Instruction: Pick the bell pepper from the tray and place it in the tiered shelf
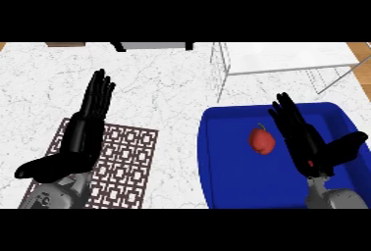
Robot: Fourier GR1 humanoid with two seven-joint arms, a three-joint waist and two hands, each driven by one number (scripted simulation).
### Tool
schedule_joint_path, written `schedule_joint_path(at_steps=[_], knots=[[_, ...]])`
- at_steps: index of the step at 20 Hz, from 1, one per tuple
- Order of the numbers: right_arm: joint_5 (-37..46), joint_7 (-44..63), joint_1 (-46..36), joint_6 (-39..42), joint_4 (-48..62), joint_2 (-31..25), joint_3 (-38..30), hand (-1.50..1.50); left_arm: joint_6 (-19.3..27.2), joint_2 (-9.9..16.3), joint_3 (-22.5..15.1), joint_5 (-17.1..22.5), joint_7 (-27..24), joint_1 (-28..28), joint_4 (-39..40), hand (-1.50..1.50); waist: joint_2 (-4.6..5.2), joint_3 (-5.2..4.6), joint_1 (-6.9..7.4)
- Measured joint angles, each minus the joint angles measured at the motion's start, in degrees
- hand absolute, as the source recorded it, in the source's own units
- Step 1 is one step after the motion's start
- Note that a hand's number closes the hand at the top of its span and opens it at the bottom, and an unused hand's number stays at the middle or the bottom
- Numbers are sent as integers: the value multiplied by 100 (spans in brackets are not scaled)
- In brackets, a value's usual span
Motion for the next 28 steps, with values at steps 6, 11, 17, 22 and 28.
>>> schedule_joint_path(at_steps=[6, 11, 17, 22, 28], knots=[[1222, 334, -720, -834, 213, -523, -9, 150, 89, 291, 334, -11, 350, 237, 259, 0, -183, 26, 300], [2246, 761, -1060, -2192, 400, -561, -225, -150, 57, 518, 623, 141, 729, 452, 362, 0, -230, 29, 278], [2748, 1641, -1189, -1884, -596, -954, 95, -150, 22, 587, 822, 119, 1016, 677, 216, 0, -262, 41, 217], [3118, 3078, -1555, -923, -1063, -1691, 731, -150, 4, 588, 848, 92, 1056, 708, 253, 0, -282, 26, 213], [3639, 4871, -2462, 360, -1119, -2218, 1613, -150, -49, 575, 814, 62, 1108, 622, 242, 0, -273, 10, 340]])
